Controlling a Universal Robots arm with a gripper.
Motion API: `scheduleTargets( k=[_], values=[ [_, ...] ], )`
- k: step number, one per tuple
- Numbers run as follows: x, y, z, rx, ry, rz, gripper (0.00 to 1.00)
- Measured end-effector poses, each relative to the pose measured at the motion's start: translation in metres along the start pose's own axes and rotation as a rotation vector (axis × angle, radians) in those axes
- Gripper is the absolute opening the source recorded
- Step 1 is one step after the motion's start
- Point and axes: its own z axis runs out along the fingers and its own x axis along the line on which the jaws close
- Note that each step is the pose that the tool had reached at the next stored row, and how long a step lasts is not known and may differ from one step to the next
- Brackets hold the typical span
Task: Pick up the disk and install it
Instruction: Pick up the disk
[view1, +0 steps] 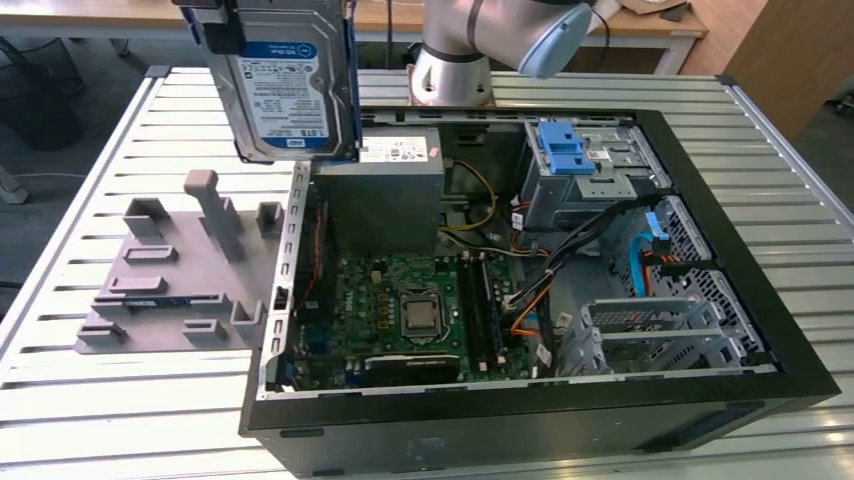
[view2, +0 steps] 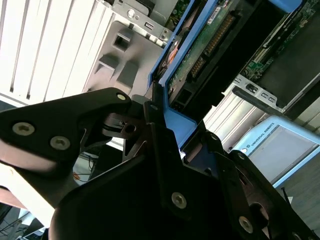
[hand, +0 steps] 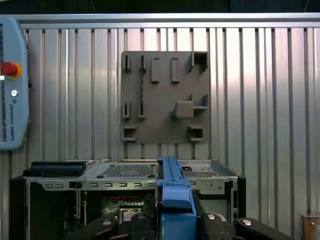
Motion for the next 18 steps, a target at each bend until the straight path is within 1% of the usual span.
scheduleTargets(
  k=[15,18],
  values=[
    [-0.0001,-0.0279,0.0002,0.0000,0.0000,0.000,0.36],
    [-0.0001,-0.0316,0.0003,0.0001,-0.0001,0.000,0.36]
  ],
)
